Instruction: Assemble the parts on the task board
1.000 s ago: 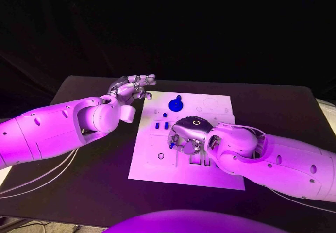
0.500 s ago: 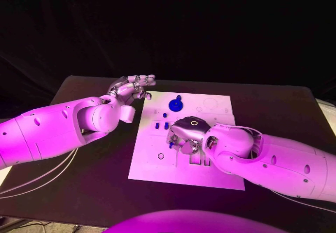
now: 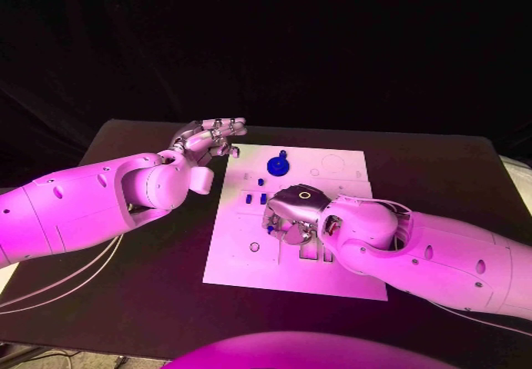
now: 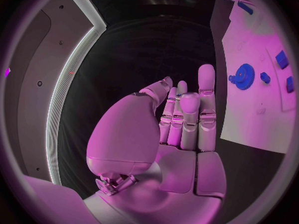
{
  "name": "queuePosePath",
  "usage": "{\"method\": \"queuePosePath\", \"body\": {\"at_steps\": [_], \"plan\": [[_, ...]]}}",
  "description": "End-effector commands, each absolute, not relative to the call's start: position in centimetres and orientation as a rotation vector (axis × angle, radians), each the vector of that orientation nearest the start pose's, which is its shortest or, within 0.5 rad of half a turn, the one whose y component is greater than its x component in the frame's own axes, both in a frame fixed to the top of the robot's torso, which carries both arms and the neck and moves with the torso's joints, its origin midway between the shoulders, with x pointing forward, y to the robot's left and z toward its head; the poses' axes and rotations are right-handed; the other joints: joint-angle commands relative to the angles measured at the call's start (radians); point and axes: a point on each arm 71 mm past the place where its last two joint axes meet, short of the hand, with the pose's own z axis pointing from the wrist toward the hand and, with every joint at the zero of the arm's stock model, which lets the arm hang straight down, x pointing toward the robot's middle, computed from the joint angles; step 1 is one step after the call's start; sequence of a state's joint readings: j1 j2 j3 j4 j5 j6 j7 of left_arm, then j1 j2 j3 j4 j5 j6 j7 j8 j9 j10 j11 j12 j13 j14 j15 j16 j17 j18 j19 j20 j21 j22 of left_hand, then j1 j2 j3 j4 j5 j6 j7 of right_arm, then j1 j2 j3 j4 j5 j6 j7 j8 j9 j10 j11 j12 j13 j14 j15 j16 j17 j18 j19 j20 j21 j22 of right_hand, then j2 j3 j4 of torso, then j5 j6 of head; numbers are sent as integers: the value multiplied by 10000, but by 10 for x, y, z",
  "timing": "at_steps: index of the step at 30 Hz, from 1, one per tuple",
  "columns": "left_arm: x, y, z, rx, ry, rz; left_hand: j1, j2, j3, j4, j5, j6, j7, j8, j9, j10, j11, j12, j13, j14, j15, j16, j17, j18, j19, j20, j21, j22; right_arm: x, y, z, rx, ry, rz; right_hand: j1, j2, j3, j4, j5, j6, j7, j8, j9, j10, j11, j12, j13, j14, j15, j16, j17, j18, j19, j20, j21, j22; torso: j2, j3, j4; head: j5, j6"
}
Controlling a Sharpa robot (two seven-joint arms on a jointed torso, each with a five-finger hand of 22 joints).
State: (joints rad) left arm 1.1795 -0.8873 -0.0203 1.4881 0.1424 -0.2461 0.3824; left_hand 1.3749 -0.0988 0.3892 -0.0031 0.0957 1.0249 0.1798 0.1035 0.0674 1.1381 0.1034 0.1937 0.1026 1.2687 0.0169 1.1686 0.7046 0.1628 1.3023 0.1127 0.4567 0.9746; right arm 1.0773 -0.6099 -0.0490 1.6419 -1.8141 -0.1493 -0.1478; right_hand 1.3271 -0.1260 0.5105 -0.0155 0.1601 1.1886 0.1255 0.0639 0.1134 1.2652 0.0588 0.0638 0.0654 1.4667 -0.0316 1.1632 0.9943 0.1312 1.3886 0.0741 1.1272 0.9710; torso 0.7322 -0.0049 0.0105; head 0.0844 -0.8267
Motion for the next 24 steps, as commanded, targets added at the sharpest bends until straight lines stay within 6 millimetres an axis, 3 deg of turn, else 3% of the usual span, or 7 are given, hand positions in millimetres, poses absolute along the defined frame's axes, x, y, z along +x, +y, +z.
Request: {"method": "queuePosePath", "body": {"at_steps": [1, 3, 7, 17, 22, 24], "plan": [[494, 241, -186, -12995, 13635, -15825, 84, 5, 9, -41, 51, -57, 15, 9, -15, -58, -8, 62, 0, -58, -8, 1, -9, 173, -58, -14, -49, -11, 407, -52, -234, -6896, 17376, 7593, -440, -311, -334, 197, 132, -620, 157, -40, -169, -499, 142, -33, -28, 260, 173, 87, 43, -161, -134, 54, 57, -6, -4, 1, -5, 5, -18], [494, 242, -186, -12991, 13642, -15835, 84, 5, 9, -41, 51, -57, 15, 9, -15, -58, -8, 62, 0, -58, -8, 1, -9, 173, -58, -14, -49, -11, 408, -54, -235, -6836, 17391, 7536, -569, -465, -510, 263, 134, -848, 243, -29, -227, -732, 228, -18, -16, 265, 230, 173, 128, -136, -210, 97, 13, -71, -1, 1, -5, -4, -25], [495, 242, -186, -12963, 13634, -15830, 77, 1, 8, -43, 49, -66, 19, 7, -15, -67, -4, 67, -2, -61, -4, 2, -12, 172, -59, -12, -52, -12, 409, -56, -234, -6715, 17333, 7502, -620, -565, -694, 299, 151, -923, 279, -13, -250, -892, 273, -1, -2, 247, 264, 192, 117, -124, -261, 140, 21, -69, -2, 4, -8, -16, -32], [496, 245, -186, -12959, 13614, -15779, 73, -1, 8, -44, 49, -70, 21, 7, -15, -72, -2, 69, -2, -67, -3, -2, -26, 171, -60, -11, -53, -12, 410, -67, -226, -5834, 16484, 7934, -481, -602, -1681, 439, 158, -1374, 409, -16, -380, -1871, 444, 54, -14, -46, 409, -291, -603, 43, -754, 299, -544, -815, -9, 8, 8, -63, 26], [497, 246, -187, -12968, 13596, -15741, 71, -2, 7, -44, 49, -72, 22, 6, -15, -74, -1, 70, -2, -69, -2, -4, -32, 171, -60, -10, -54, -12, 412, -86, -215, -5116, 16444, 8025, -211, -528, -2363, 545, 230, -1745, 295, -17, -441, -2258, 400, 168, 3, -55, 379, -350, -724, 69, -799, 310, -610, -901, -23, 7, -15, -91, 87], [497, 247, -187, -12971, 13582, -15722, 69, -4, 6, -45, 48, -74, 23, 6, -15, -77, 0, 71, -3, -68, -1, -1, -26, 171, -60, -10, -54, -13, 416, -97, -208, -4793, 16643, 7853, -9, -429, -2879, 699, 263, -1928, 174, 3, -449, -2506, 388, 231, 4, -41, 392, -385, -799, 81, -799, 301, -639, -941, -20, 0, -24, -126, 138]]}}
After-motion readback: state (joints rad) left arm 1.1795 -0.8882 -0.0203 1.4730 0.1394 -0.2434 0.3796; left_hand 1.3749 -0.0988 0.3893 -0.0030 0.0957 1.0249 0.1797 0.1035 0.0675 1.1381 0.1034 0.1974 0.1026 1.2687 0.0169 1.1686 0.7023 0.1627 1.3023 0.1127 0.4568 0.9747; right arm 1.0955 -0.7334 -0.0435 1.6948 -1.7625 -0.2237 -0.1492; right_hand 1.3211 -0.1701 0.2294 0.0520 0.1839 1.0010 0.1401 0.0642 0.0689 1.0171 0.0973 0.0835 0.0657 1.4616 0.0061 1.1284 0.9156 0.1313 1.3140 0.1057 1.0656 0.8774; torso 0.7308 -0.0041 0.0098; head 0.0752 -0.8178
